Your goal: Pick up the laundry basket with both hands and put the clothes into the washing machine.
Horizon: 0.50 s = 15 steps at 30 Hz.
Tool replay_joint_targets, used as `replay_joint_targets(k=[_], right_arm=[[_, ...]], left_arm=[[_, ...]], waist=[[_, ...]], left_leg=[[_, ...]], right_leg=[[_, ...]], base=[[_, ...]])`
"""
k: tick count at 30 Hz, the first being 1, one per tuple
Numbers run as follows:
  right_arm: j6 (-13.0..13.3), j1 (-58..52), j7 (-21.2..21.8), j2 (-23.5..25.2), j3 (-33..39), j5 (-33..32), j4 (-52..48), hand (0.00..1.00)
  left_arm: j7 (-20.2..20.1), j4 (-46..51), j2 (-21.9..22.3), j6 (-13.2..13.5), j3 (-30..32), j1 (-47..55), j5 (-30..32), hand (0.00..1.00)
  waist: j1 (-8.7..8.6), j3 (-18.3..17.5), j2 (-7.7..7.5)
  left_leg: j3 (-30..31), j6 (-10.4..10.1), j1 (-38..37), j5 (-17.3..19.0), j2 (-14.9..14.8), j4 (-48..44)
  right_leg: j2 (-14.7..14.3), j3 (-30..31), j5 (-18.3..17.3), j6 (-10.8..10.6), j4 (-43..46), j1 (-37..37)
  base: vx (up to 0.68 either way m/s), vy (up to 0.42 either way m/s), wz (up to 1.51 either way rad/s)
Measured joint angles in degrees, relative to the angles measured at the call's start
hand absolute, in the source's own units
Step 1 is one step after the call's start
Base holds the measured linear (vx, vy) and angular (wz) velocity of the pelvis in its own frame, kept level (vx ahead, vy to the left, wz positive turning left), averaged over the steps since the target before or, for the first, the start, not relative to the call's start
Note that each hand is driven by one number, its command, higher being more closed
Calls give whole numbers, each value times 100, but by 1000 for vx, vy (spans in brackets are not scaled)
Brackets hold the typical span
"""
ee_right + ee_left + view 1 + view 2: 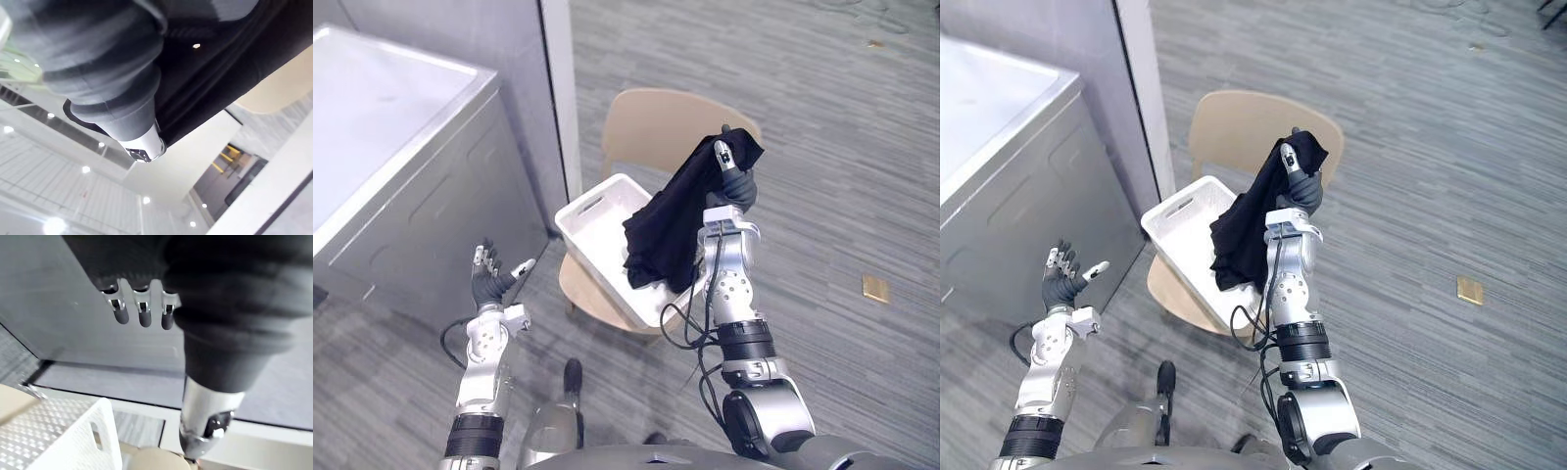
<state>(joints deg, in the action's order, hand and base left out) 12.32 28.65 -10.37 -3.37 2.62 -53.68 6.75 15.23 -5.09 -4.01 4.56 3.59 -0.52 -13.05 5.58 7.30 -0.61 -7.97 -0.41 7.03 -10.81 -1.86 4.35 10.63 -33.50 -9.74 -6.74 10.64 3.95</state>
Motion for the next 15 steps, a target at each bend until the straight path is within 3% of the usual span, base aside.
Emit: replay_joint_targets(k=[6, 10, 15], right_arm=[[-181, -7, 38, -414, -31, 4, -192, 100], [-264, -11, 43, -452, -67, 0, -193, 100], [-264, -11, 45, -462, -294, -5, -215, 100]], left_arm=[[-231, 0, -138, -97, -469, -223, 92, 0], [-464, -80, -215, -138, -930, -733, 108, 0], [-563, -628, -267, -204, -1471, -1231, 281, 0]], waist=[[-201, -241, 120], [-353, -434, 331], [-441, -549, 423]], left_leg=[[-257, 21, -398, 19, -14, 11], [-325, 12, -430, 13, -101, 16], [-456, 7, -506, 9, -117, 55]], right_leg=[[-4, 339, 86, -22, -118, 240], [-95, 486, 229, 11, -199, 217], [-114, 662, 369, -2, -322, 231]], base=[[-21, 2, -25], [-90, 11, -20], [-70, 32, -16]])
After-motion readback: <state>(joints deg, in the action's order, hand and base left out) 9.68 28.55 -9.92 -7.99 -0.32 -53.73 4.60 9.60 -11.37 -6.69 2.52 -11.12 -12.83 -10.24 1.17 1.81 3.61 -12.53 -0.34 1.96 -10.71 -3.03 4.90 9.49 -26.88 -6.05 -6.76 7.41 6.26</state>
